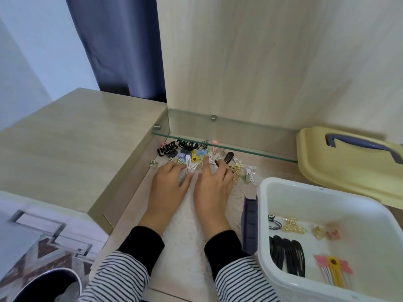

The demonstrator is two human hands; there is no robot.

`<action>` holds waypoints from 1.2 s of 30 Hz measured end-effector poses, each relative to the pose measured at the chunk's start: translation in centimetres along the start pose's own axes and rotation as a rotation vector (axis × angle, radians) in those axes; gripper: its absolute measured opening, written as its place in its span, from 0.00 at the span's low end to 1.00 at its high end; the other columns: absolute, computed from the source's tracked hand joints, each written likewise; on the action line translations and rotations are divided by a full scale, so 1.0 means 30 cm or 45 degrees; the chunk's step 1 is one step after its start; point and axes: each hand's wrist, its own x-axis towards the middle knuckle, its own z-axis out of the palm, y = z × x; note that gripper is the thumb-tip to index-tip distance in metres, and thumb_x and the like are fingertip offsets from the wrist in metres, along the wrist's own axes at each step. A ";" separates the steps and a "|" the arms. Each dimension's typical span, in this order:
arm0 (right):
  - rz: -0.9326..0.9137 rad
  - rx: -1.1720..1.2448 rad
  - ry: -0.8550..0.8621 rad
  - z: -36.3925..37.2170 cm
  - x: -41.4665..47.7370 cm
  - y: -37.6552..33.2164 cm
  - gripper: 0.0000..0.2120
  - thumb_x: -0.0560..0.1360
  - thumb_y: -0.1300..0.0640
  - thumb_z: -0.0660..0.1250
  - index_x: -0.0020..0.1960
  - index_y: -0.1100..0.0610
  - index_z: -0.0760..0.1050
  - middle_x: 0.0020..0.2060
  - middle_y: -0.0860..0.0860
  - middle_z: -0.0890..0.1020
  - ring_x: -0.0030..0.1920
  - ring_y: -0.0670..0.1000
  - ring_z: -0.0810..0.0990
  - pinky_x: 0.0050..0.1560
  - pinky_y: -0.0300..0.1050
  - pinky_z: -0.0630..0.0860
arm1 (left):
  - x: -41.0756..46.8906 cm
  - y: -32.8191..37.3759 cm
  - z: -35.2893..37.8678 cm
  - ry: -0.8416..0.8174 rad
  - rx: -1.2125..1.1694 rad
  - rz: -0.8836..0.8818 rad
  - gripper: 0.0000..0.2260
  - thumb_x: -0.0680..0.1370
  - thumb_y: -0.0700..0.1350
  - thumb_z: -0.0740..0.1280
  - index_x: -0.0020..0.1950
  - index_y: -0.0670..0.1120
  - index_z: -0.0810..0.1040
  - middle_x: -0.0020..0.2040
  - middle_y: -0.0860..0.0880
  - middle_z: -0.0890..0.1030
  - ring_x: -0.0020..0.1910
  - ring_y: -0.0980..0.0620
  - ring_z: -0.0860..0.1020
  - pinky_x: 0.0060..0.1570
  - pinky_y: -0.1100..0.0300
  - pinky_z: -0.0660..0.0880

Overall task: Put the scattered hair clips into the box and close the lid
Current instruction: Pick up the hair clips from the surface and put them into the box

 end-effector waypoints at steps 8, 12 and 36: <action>-0.044 -0.029 0.024 0.000 -0.005 0.001 0.20 0.66 0.62 0.74 0.55 0.49 0.78 0.59 0.56 0.76 0.51 0.55 0.67 0.48 0.49 0.71 | -0.004 -0.001 0.000 0.009 -0.014 0.019 0.10 0.75 0.49 0.69 0.53 0.45 0.83 0.49 0.48 0.80 0.47 0.46 0.78 0.49 0.49 0.75; -0.081 -0.027 0.059 -0.009 -0.003 0.002 0.14 0.64 0.64 0.74 0.47 0.54 0.78 0.48 0.53 0.79 0.45 0.55 0.73 0.41 0.47 0.71 | -0.007 0.012 -0.008 0.026 -0.020 0.042 0.09 0.75 0.48 0.68 0.52 0.45 0.82 0.49 0.49 0.81 0.47 0.47 0.78 0.49 0.50 0.75; -0.489 0.830 -0.291 -0.692 0.032 -0.030 0.04 0.73 0.66 0.67 0.48 0.61 0.76 0.42 0.54 0.78 0.41 0.51 0.73 0.44 0.41 0.69 | 0.020 0.360 -0.240 0.207 -0.776 -0.101 0.08 0.77 0.40 0.69 0.55 0.48 0.79 0.45 0.56 0.83 0.44 0.59 0.81 0.47 0.61 0.79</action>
